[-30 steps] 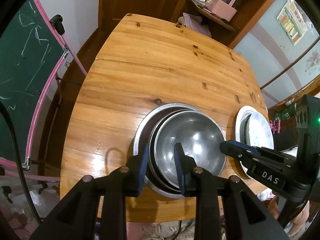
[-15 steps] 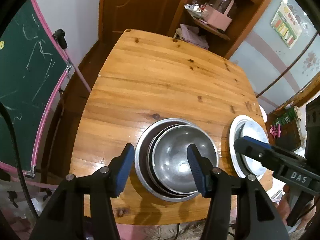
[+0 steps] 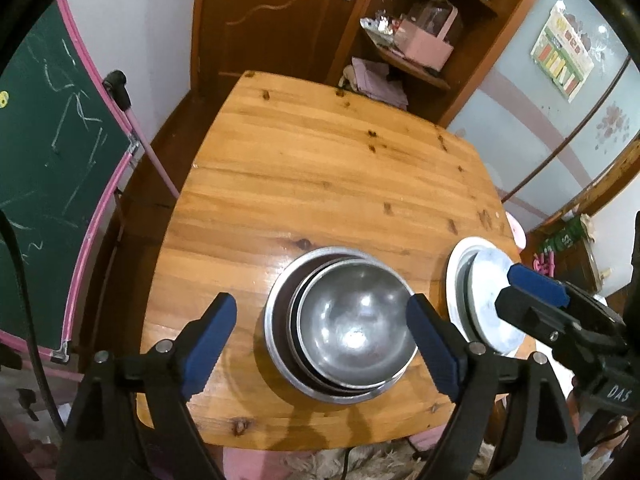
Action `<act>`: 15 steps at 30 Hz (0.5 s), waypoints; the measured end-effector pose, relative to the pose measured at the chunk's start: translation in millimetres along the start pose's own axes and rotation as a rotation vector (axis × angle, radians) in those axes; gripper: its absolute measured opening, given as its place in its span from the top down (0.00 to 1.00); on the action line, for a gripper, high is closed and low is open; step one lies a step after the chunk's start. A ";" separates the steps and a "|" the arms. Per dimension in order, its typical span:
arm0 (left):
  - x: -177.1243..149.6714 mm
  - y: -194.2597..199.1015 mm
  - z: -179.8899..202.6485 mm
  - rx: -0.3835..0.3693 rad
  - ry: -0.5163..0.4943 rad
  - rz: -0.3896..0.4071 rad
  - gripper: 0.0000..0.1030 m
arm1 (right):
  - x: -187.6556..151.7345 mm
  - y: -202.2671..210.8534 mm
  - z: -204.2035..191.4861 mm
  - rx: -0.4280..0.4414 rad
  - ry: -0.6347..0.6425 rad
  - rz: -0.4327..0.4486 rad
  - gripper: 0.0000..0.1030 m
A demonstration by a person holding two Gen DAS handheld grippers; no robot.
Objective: Organize plates and bowls
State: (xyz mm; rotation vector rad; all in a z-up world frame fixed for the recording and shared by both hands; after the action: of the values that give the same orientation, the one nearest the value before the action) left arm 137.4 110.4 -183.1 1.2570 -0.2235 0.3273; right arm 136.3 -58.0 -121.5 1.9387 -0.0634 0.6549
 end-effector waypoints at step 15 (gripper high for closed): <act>-24.0 -65.2 -25.3 -0.049 0.059 -0.153 0.17 | -48.4 -79.5 34.4 0.009 -0.118 -0.235 0.33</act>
State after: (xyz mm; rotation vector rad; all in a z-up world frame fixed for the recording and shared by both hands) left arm 138.3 114.0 -256.9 1.2064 -0.0838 0.2249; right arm 135.4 -62.8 -220.7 1.9547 0.0927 0.3860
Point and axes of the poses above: each gripper's, at about its wrist camera, not at the fingertips, and y roughly against the way its jaws point, z to its right, x to its top, the point moved 9 cm from there along -y, roughly the way its jaws point, and after that the axes turned 8 degrees about -z, right-handed, at the moved point
